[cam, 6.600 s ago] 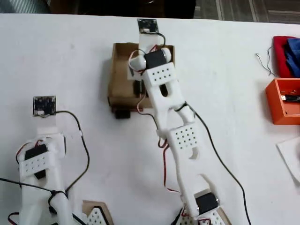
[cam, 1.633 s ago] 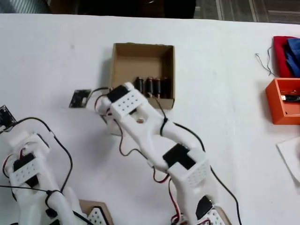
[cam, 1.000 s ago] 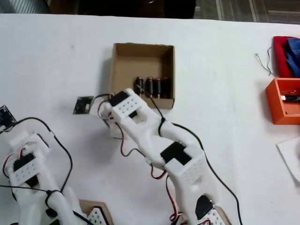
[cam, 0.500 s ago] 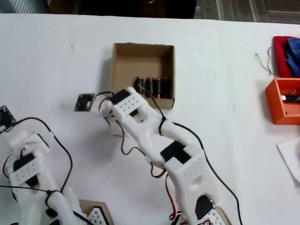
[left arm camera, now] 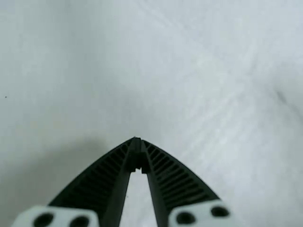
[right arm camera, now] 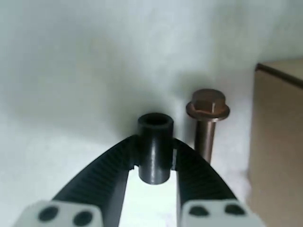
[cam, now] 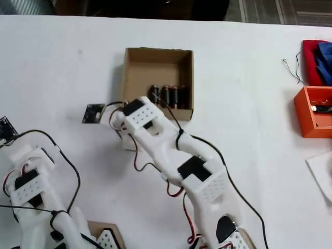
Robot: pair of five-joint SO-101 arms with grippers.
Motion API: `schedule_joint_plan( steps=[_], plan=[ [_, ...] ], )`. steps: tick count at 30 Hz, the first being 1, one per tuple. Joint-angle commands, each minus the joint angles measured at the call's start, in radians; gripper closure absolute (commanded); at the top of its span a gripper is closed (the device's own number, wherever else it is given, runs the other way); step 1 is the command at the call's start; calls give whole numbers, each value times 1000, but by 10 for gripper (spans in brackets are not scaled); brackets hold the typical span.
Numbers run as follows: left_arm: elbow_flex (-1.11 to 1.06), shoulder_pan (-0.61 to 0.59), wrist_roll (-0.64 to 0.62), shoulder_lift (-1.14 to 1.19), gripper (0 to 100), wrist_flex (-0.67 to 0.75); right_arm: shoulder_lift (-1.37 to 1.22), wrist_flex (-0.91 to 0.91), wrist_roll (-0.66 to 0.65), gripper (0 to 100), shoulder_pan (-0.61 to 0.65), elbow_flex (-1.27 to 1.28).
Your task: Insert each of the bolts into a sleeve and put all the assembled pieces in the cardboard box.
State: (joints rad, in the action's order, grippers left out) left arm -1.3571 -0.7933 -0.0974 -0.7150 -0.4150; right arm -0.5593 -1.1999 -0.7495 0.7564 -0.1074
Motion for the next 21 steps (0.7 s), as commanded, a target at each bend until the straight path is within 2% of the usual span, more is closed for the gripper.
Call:
schedule_joint_plan(
  steps=[1, 8, 13, 21],
  plan=[
    [4, -5, -9, -9, 973, 20, -5, 1, 3, 924, 24, -8],
    [4, -5, -9, -9, 973, 20, -5, 1, 3, 923, 24, -8],
    [4, -5, -9, -9, 973, 20, -5, 1, 37, 864, 24, -8],
    [4, -5, -9, -9, 973, 20, -8, -1, 37, 932, 24, -8]
  ],
)
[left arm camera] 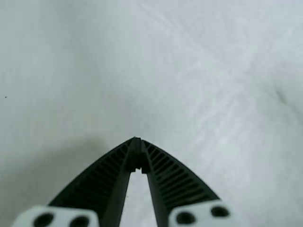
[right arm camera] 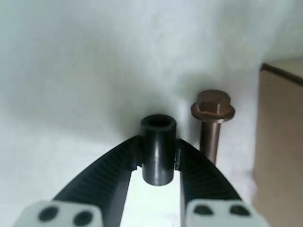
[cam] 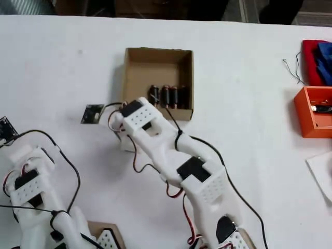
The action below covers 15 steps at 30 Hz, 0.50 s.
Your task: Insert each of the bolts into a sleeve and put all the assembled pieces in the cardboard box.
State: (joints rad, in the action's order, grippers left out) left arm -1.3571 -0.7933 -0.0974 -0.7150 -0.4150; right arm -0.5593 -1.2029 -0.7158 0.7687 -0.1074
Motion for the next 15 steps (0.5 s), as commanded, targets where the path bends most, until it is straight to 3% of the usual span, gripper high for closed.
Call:
schedule_joint_plan(
  steps=[1, 7, 15],
  plan=[
    [4, -5, -9, -9, 973, 20, -8, 1, 2, 958, 12, -8],
    [4, -5, -9, -9, 973, 20, 41, -38, 18, 977, 7, -23],
    [4, -5, -9, -9, 973, 20, 384, -124, 195, 978, -4, -11]
  ],
)
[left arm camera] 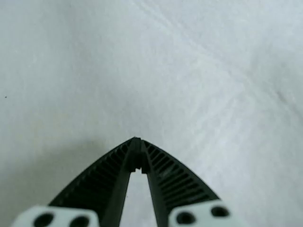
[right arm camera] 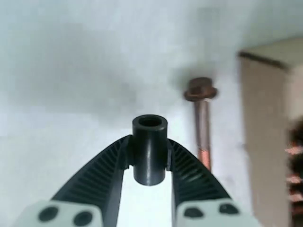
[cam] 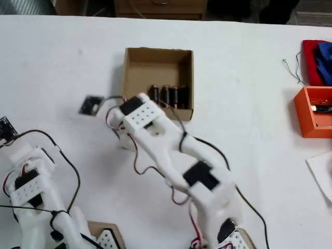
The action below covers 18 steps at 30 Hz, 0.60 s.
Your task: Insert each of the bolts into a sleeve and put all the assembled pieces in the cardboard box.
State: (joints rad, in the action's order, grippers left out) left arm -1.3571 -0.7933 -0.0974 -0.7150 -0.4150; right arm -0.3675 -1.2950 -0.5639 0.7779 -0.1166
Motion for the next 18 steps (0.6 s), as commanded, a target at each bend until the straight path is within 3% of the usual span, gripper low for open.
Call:
schedule_joint_plan(
  steps=[1, 8, 11, 15, 18],
  plan=[
    [4, -5, -9, -9, 973, 20, 245, -39, 60, 978, -24, 14],
    [8, 2, -6, -9, 973, 11, 628, -39, 186, 978, -166, 189],
    [25, 69, 118, -9, 972, -26, 777, -36, 233, 978, -234, 279],
    [107, 229, 273, -8, 972, -192, 981, -2, 258, 978, -306, 400],
    [234, 331, 301, -6, 972, -361, 1156, 93, 259, 978, -354, 522]
  ],
)
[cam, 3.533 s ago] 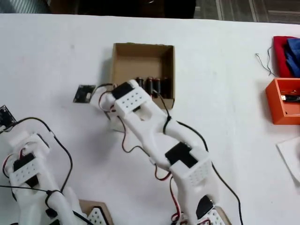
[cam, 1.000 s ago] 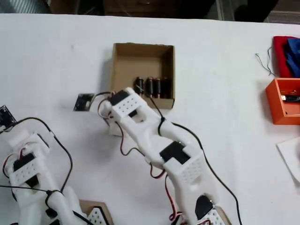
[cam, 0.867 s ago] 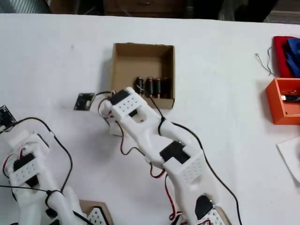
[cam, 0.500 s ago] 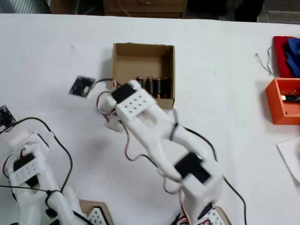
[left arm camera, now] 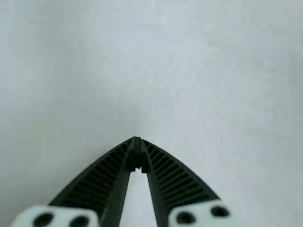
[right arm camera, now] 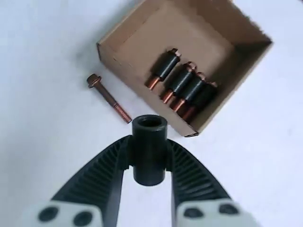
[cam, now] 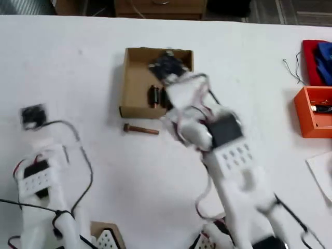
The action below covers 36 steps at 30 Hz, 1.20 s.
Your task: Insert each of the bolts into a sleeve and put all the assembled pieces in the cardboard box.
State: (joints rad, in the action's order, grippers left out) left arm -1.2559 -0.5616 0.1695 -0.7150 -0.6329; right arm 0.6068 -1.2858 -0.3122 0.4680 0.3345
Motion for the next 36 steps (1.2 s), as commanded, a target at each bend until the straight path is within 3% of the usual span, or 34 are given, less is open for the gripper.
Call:
schedule_joint_plan(
  steps=[1, 8, 14, 20, 23, 27, 29, 34, 36],
  plan=[
    [177, 132, 37, -6, 972, -195, 246, 122, 8, 978, -59, 115],
    [441, 373, 37, -6, 827, -545, 670, 283, 9, 978, -137, 399],
    [463, 517, 31, 0, 809, -595, 895, 351, 9, 978, -202, 549],
    [541, 549, 29, 233, 809, -612, 993, 407, 18, 978, -223, 667],
    [656, 551, 32, 394, 809, -689, 1013, 415, 91, 978, -223, 698],
    [805, 552, 26, 525, 809, -758, 1010, 456, 94, 978, -223, 726],
    [862, 577, -40, 554, 809, -776, 1010, 456, 94, 978, -223, 726],
    [960, 701, -451, 569, 809, -802, 1009, 455, 94, 978, -223, 744],
    [983, 760, -562, 569, 809, -766, 1012, 455, 94, 978, -223, 747]
  ],
)
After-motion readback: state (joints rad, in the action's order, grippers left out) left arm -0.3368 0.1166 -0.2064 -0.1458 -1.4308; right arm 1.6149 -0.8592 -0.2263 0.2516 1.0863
